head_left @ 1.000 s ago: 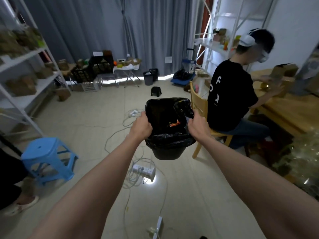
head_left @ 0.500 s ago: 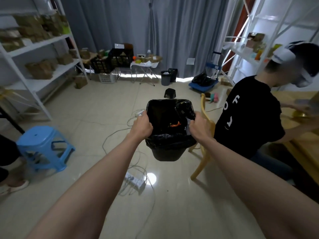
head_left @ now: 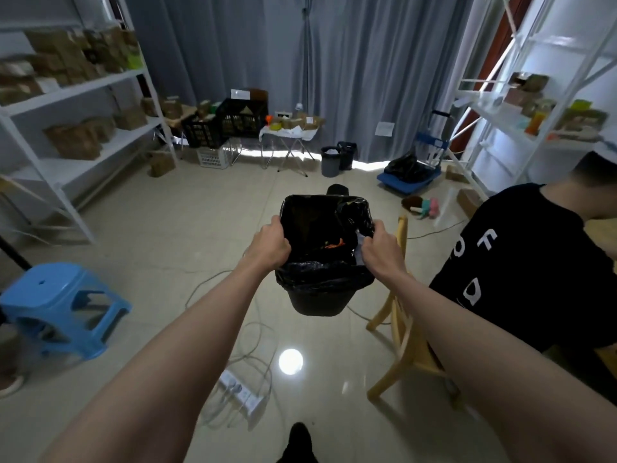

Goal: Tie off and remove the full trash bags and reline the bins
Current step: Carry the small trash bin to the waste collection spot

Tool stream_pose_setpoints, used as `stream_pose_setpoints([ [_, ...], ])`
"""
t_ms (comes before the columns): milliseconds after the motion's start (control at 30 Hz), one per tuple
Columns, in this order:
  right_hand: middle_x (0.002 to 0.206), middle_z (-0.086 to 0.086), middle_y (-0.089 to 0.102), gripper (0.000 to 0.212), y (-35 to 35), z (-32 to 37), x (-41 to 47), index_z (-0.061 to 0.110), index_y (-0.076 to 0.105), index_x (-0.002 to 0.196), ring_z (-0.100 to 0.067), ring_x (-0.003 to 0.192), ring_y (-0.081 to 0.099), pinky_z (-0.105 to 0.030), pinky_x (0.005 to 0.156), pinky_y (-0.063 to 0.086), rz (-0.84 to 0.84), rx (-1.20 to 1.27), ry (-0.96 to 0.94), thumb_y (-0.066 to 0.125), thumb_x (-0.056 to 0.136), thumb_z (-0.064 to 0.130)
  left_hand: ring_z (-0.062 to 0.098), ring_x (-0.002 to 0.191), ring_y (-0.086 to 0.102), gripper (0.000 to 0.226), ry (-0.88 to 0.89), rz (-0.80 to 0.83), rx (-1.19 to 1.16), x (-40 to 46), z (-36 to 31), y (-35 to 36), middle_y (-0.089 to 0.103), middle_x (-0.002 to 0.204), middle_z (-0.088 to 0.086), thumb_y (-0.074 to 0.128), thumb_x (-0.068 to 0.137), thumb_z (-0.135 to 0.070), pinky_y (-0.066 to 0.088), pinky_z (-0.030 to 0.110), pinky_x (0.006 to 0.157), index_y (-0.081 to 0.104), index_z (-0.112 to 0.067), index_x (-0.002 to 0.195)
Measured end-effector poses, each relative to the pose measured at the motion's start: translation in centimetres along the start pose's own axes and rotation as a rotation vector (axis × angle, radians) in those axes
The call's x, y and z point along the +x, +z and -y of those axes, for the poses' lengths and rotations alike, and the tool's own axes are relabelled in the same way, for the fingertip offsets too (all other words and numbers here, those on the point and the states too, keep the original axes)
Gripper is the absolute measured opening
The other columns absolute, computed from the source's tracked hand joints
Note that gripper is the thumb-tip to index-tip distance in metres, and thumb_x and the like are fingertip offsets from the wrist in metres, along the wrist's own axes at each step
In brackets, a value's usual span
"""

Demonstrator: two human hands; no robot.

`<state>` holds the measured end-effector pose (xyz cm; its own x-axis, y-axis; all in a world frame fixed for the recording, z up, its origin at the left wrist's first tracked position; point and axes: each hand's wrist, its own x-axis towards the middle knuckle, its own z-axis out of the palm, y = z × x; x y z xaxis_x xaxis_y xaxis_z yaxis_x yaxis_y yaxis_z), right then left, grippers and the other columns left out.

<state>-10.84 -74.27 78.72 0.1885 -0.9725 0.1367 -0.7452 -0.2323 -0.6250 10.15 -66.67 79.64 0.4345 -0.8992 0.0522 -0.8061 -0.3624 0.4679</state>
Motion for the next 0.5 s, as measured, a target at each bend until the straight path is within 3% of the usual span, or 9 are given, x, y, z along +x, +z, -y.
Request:
stream_pose_setpoints([
  [200, 0.101, -0.011, 0.062, 0.033, 1.4, -0.2, 13.7, 0.018, 0.044, 0.125, -0.031, 0.090, 0.059, -0.046, 0.078, 0.051, 0.011, 0.032, 0.029, 0.036, 0.095, 0.029, 0.037, 0.092, 0.054, 0.042, 0.038, -0.008, -0.035, 14.3, -1.9, 1.8, 0.058, 0.112, 0.021, 0.040, 0.087, -0.006, 0.045, 0.043, 0.076, 0.040, -0.007, 0.129],
  [300, 0.100, -0.008, 0.060, 0.031, 1.5, 0.1, 19.7, 0.019, 0.045, 0.125, -0.027, 0.086, 0.055, -0.039, 0.072, 0.045, -0.036, 0.055, 0.024, 0.038, 0.096, 0.027, 0.036, 0.090, 0.054, 0.043, 0.095, -0.031, -0.048, 20.7, -3.6, 1.5, 0.059, 0.109, 0.021, 0.041, 0.087, -0.003, 0.040, 0.038, 0.070, 0.040, -0.005, 0.130],
  [500, 0.103, -0.011, 0.061, 0.036, 0.7, -0.4, 30.9, 0.017, 0.043, 0.132, -0.029, 0.088, 0.057, -0.039, 0.075, 0.047, -0.088, 0.044, 0.035, 0.039, 0.097, 0.025, 0.039, 0.095, 0.058, 0.039, 0.150, -0.013, -0.053, 31.7, -7.8, 1.6, 0.059, 0.108, 0.021, 0.041, 0.087, -0.002, 0.051, 0.047, 0.080, 0.042, -0.004, 0.126],
])
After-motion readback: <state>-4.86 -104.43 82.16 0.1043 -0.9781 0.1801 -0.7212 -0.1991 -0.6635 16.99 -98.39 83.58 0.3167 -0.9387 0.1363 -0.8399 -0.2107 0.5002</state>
